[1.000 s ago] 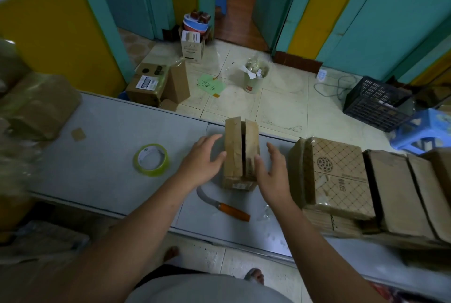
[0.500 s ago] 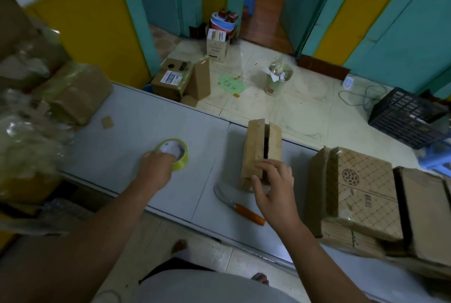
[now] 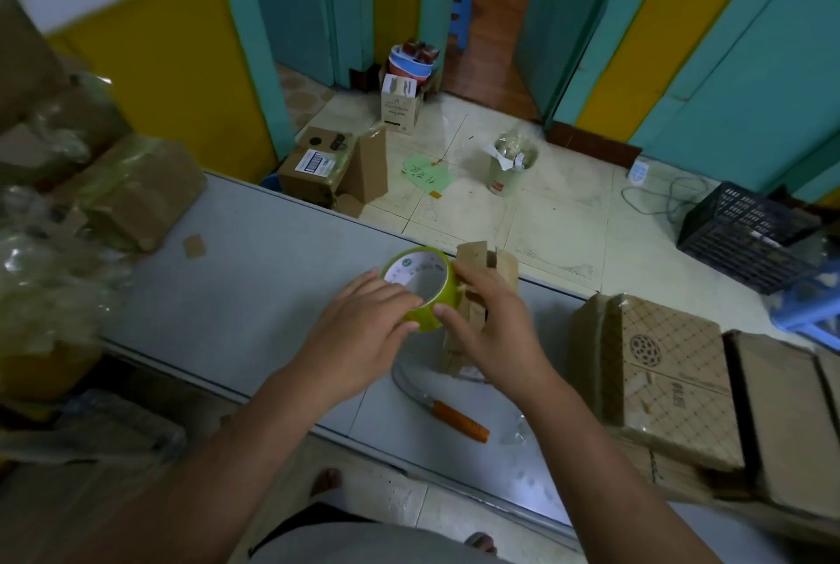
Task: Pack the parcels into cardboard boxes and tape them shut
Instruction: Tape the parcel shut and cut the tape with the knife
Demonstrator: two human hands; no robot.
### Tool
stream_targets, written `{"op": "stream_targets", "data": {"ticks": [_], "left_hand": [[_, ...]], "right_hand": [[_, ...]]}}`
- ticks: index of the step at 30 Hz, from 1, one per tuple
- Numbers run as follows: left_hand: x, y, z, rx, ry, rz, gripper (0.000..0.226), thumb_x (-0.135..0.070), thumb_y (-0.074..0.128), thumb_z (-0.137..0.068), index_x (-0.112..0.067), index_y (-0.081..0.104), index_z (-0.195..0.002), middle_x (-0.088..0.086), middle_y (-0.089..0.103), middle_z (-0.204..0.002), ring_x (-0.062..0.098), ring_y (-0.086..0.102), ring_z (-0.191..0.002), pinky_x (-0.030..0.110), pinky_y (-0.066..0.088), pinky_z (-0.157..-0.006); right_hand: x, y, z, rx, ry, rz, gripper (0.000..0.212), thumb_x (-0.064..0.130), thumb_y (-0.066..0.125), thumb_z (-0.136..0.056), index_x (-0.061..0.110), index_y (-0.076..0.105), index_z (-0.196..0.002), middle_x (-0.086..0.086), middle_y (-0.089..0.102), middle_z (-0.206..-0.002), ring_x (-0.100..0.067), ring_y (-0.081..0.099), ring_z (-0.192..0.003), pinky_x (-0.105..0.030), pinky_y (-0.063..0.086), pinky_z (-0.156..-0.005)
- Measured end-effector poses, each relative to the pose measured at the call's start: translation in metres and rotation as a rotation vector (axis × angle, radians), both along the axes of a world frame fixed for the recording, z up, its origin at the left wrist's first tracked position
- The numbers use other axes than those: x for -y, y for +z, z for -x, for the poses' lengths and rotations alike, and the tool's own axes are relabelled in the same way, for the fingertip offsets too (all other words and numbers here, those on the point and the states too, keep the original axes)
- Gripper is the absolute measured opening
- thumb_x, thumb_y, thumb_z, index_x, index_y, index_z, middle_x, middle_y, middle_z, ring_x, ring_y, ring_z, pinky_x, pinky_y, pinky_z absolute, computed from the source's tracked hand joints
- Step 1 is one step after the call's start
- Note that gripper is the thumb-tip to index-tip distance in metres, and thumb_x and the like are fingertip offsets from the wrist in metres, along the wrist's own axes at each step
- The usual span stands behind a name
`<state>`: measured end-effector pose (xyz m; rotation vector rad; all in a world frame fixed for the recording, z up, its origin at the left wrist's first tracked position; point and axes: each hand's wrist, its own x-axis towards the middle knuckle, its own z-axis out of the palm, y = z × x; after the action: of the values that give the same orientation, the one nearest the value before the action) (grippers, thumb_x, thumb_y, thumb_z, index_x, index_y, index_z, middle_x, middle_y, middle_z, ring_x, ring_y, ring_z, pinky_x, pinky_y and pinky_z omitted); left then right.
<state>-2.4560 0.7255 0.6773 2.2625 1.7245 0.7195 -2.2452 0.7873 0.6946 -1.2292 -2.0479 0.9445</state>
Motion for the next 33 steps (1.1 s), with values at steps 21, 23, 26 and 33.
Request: {"op": "stream_targets", "data": {"ticks": [21, 23, 26, 33], "left_hand": [[-0.016, 0.004, -0.006, 0.237, 0.146, 0.223, 0.073, -0.086, 0.059, -0.08, -0.018, 0.049, -0.055, 0.0, 0.043, -0.051, 0.01, 0.044, -0.046, 0.031, 0.034, -0.05], [-0.019, -0.002, -0.005, 0.226, 0.201, 0.217, 0.085, -0.097, 0.055, -0.072, -0.017, 0.041, -0.048, -0.002, 0.03, -0.046, 0.01, 0.035, -0.043, 0.031, 0.029, -0.048], [-0.015, -0.008, -0.011, 0.237, 0.235, 0.218, 0.09, -0.1, 0.049, -0.071, -0.014, 0.038, -0.047, -0.001, 0.026, -0.044, 0.012, 0.033, -0.041, 0.033, 0.03, -0.047], [0.002, -0.01, -0.003, 0.568, 0.012, 0.366, 0.06, -0.063, 0.061, -0.093, -0.018, 0.044, -0.057, -0.008, 0.033, -0.053, 0.006, 0.037, -0.05, 0.03, 0.028, -0.052]], "right_hand": [[0.004, 0.026, -0.07, -0.173, 0.013, 0.227, 0.011, 0.021, 0.066, -0.101, 0.016, 0.073, -0.094, -0.007, 0.075, -0.093, -0.028, 0.071, -0.094, -0.052, 0.058, -0.089], [0.004, 0.031, -0.071, -0.191, 0.015, 0.265, 0.011, 0.02, 0.065, -0.102, 0.016, 0.073, -0.095, -0.01, 0.076, -0.096, -0.031, 0.072, -0.099, -0.056, 0.056, -0.095], [0.003, 0.031, -0.065, -0.26, -0.038, 0.337, 0.014, 0.008, 0.061, -0.102, 0.004, 0.072, -0.095, -0.012, 0.077, -0.096, -0.025, 0.074, -0.1, -0.05, 0.055, -0.101], [0.002, 0.029, -0.073, -0.543, -0.148, 0.535, 0.029, -0.004, 0.051, -0.101, 0.003, 0.068, -0.079, -0.016, 0.07, -0.08, -0.038, 0.071, -0.099, -0.047, 0.054, -0.102]]}}
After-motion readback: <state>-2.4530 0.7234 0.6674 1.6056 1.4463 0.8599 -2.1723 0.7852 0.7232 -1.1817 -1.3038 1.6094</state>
